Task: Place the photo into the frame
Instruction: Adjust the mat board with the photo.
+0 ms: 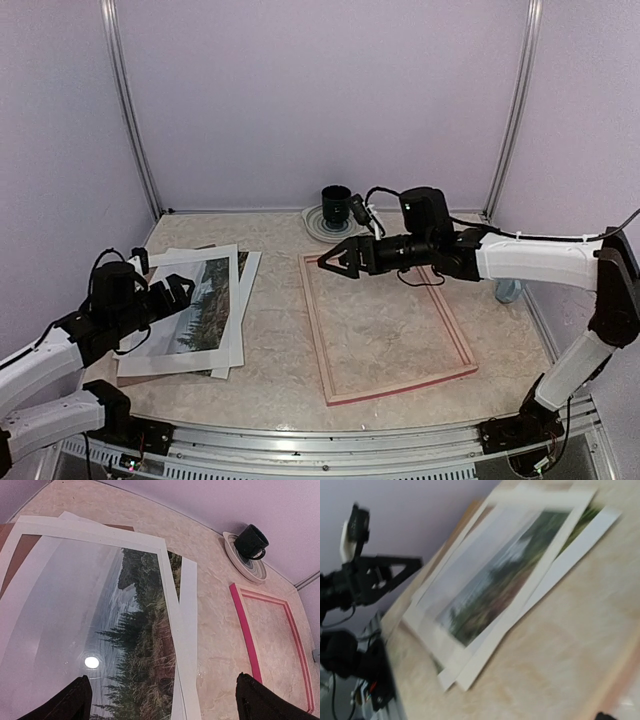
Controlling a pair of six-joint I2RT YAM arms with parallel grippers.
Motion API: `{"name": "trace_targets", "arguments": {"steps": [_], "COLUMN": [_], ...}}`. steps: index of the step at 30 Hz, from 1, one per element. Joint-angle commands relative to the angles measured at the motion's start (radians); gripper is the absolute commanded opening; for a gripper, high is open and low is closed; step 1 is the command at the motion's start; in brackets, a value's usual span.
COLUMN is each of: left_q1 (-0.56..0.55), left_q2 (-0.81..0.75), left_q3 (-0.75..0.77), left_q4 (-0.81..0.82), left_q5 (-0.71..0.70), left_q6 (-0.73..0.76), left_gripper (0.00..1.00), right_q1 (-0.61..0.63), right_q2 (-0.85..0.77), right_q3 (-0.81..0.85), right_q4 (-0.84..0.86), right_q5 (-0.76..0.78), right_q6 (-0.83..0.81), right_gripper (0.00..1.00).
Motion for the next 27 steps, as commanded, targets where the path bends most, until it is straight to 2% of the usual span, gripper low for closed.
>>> {"name": "trace_targets", "arguments": {"steps": [1, 13, 27], "left_q1": [-0.033, -0.114, -0.152], "left_q2": [-0.016, 0.05, 0.204], "left_q3": [-0.047, -0.141, -0.182], "left_q4": [0.059, 0.181, 0.333], "left_q5": [-0.042, -0.08, -0.082], "left_q6": [-0.061, -0.128, -0.155], "left_gripper": [0.99, 0.99, 0.99], "right_q1": [0.125, 0.277, 0.334], "right_q2": [0.139, 0.433, 0.559], "right_q3": [0.114, 0.335, 0.374], "right_q4": [-0.024, -0.062, -0.043], "right_q5": [0.039, 0.089, 0.115], "right_q6": [0.055, 0.131, 0.172], "right_gripper": [0.99, 0.97, 0.96]}}
